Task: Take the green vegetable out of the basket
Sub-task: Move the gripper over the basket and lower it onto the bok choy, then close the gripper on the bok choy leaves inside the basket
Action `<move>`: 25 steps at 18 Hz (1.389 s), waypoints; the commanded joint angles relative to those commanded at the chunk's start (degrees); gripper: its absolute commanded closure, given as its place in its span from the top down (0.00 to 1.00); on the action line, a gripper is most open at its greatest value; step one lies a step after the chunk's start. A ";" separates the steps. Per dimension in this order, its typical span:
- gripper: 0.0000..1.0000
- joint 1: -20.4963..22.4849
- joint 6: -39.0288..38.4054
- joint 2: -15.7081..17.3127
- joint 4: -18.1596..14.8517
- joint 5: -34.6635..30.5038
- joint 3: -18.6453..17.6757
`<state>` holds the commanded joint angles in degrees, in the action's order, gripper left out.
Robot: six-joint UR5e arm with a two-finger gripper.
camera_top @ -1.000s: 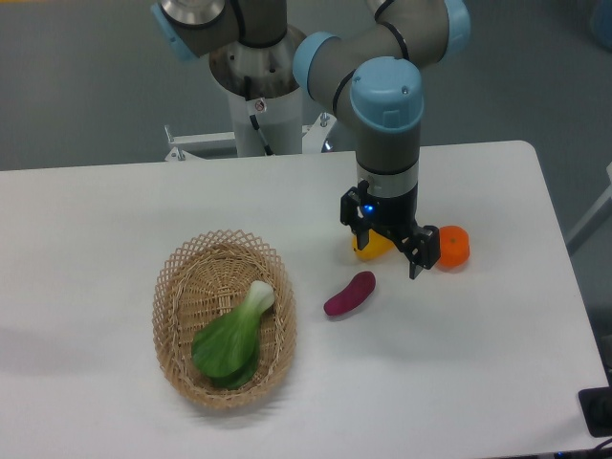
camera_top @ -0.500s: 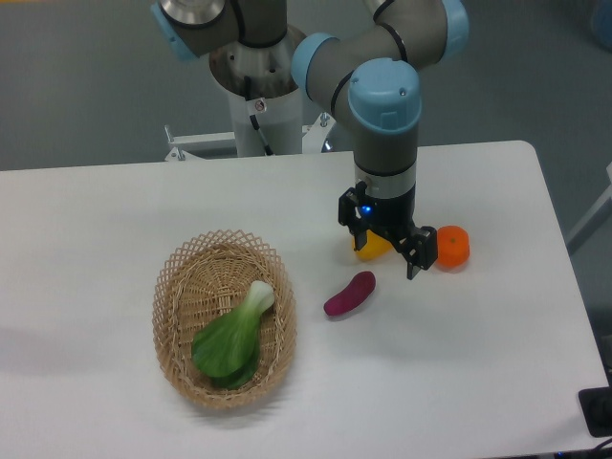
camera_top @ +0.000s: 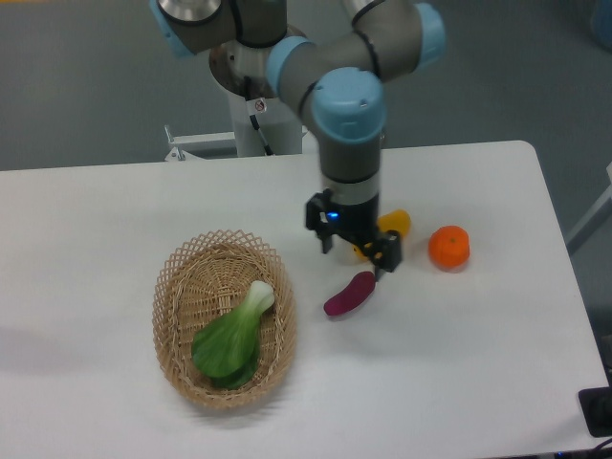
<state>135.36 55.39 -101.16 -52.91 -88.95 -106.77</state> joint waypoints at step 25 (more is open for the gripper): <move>1.00 -10.55 -12.76 -11.34 8.44 -0.79 -0.10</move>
<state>124.81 42.63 -112.50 -44.47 -89.74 -106.87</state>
